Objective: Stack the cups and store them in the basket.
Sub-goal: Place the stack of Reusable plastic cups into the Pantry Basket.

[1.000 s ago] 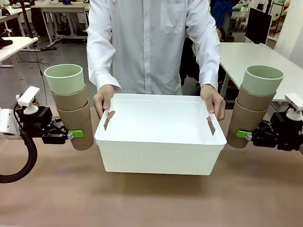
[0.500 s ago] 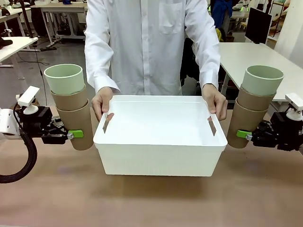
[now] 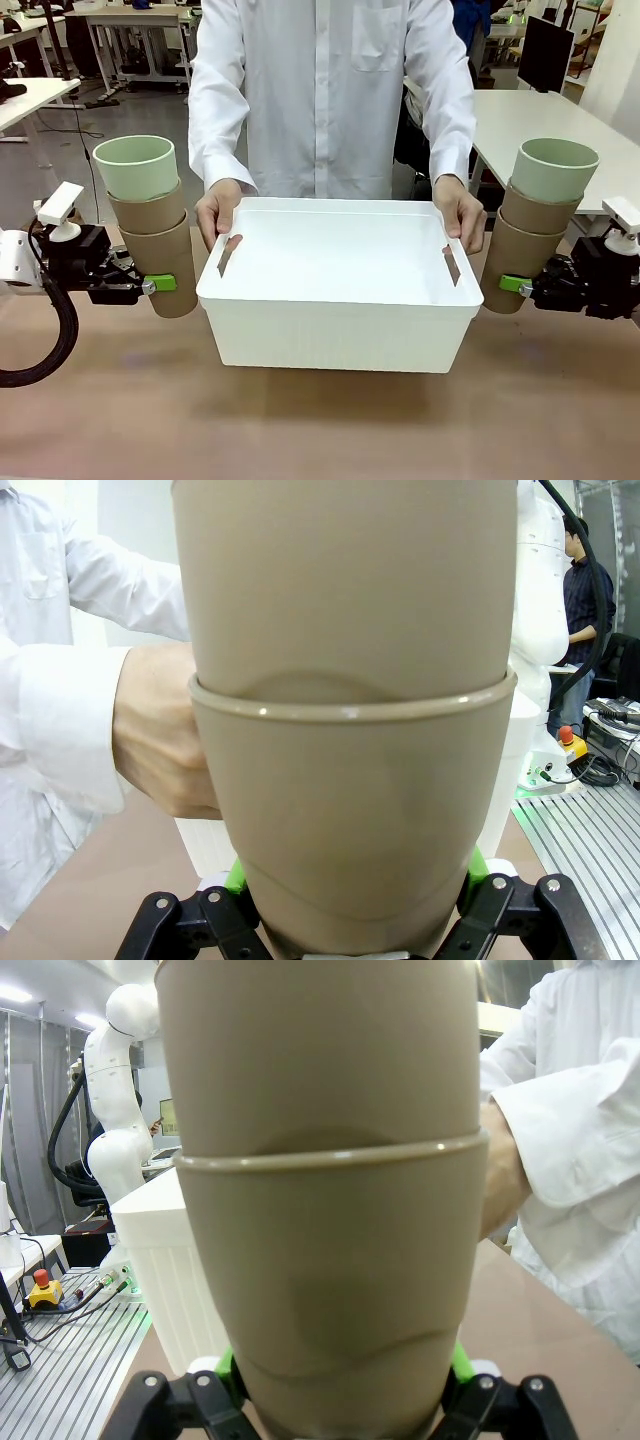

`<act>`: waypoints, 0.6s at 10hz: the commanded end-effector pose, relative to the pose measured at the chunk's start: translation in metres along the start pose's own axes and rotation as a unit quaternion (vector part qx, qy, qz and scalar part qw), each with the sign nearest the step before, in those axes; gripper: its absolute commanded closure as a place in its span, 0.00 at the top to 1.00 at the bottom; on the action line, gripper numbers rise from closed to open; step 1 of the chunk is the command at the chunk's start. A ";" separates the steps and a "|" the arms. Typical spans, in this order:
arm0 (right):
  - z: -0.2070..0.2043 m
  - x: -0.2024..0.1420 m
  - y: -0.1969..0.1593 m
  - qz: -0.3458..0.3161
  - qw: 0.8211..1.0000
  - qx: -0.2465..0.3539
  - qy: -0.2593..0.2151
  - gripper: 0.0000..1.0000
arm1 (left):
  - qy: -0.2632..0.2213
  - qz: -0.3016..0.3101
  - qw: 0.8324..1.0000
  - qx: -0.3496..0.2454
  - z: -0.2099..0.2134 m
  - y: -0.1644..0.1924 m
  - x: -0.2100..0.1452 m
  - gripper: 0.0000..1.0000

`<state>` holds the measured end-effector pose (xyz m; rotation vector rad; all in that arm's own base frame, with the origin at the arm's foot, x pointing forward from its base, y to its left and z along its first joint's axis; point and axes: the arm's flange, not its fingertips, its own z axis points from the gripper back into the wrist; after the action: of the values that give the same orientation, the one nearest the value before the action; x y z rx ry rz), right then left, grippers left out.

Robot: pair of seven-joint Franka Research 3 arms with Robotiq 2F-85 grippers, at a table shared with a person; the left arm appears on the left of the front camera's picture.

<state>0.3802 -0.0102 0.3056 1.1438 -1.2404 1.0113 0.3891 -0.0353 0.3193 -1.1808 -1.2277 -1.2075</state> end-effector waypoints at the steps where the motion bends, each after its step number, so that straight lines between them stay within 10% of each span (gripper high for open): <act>1: -0.001 0.004 0.000 0.005 1.000 0.001 0.000 0.84 | -0.004 -0.004 1.000 -0.001 0.000 0.000 0.004 0.84; 6: -0.001 0.004 0.000 0.005 1.000 0.001 0.000 0.84 | -0.004 -0.004 1.000 -0.001 0.000 0.000 0.004 0.84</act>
<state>0.3802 -0.0102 0.3056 1.1438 -1.2404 1.0113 0.3891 -0.0353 0.3193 -1.1808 -1.2277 -1.2075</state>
